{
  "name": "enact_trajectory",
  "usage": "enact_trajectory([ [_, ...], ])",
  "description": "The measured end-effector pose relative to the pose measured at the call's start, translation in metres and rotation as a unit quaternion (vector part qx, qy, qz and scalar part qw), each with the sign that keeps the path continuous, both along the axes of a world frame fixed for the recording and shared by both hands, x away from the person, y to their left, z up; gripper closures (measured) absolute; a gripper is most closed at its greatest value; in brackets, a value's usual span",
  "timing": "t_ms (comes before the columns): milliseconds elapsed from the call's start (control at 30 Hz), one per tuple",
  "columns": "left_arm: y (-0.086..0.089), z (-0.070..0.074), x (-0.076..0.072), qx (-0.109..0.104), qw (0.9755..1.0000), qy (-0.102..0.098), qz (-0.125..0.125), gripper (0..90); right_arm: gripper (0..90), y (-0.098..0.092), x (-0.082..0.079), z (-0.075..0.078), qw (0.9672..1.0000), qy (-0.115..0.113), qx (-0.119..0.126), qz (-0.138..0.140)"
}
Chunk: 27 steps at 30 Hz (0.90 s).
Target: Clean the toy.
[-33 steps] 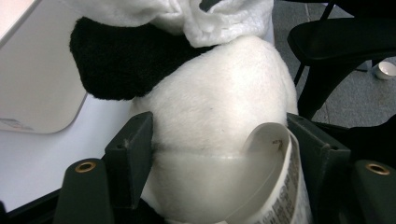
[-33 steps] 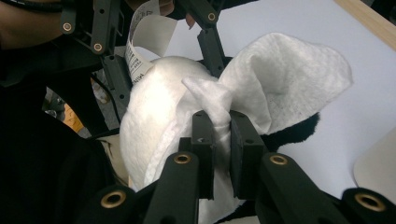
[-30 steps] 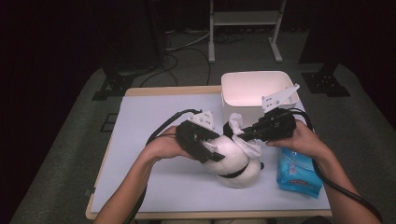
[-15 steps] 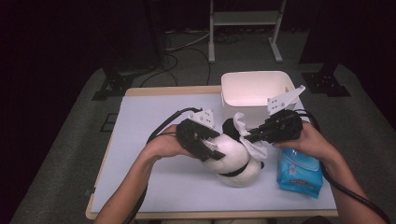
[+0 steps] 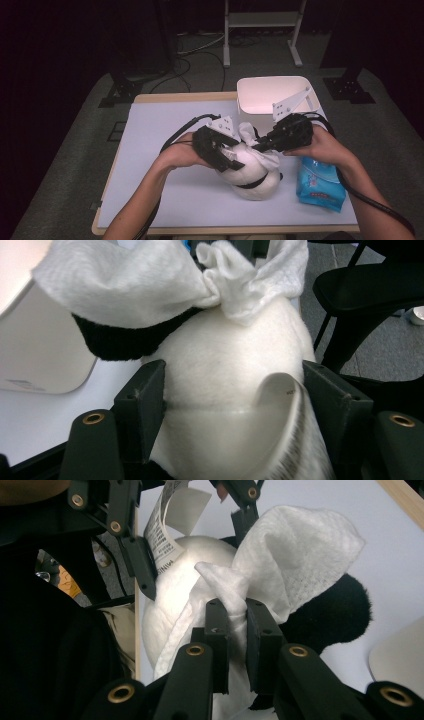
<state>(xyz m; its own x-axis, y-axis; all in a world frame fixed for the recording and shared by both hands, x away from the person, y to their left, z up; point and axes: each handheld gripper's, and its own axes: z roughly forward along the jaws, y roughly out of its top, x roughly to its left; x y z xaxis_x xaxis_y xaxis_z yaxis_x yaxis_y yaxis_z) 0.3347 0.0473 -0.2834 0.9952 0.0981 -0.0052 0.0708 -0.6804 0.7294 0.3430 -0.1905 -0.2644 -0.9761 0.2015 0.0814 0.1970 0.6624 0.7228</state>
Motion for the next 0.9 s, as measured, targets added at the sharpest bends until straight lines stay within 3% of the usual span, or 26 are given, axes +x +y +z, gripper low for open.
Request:
enact_trajectory([
  [300, 0.006, 0.003, 0.001, -0.004, 0.9999, 0.003, 0.012, 25.4, 81.4, -0.014, 0.000, -0.004, 0.9999, 0.002, 0.001, -0.017],
  [900, 0.031, -0.016, 0.003, -0.015, 0.9989, 0.021, 0.040, 22.0, 81.4, -0.039, -0.005, -0.009, 0.9993, 0.008, 0.005, -0.036],
])
